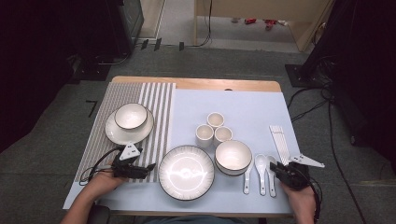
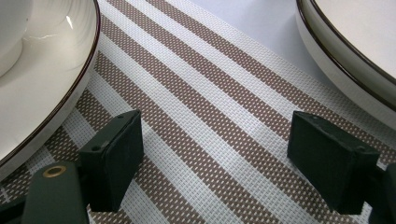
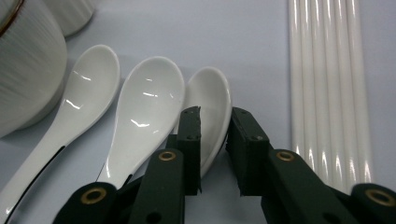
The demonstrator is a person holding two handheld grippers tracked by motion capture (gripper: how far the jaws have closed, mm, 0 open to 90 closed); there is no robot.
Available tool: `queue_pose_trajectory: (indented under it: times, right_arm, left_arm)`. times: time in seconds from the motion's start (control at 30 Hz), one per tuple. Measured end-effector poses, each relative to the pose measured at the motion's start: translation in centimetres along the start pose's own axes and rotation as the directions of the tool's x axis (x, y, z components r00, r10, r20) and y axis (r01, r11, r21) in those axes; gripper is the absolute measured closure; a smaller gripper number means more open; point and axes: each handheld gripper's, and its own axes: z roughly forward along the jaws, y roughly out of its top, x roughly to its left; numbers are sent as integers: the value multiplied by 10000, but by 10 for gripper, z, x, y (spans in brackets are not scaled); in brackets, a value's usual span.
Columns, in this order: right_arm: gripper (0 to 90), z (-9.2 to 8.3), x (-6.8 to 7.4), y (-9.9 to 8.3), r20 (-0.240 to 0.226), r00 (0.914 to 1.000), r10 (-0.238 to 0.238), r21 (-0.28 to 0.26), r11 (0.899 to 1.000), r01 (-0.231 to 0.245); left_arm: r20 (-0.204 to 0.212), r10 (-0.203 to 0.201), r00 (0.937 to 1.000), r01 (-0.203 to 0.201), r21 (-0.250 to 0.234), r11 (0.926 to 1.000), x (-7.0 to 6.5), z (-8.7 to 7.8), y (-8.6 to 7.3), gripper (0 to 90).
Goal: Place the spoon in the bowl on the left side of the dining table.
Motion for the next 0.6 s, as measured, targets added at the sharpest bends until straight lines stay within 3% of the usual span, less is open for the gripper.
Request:
queue_pose_trajectory:
  times: [0.33,0.6]
  right_arm:
    - [842,-2,-5,3,-223,9981,573,-121,9983,-576]
    - [846,-2,-7,7,92,9980,623,-212,9978,-621]
  left_arm:
    - [-13,16,10000,-16,6,10000,0,0,0,188]
    - [-8,12,10000,-12,6,10000,0,0,0,188]
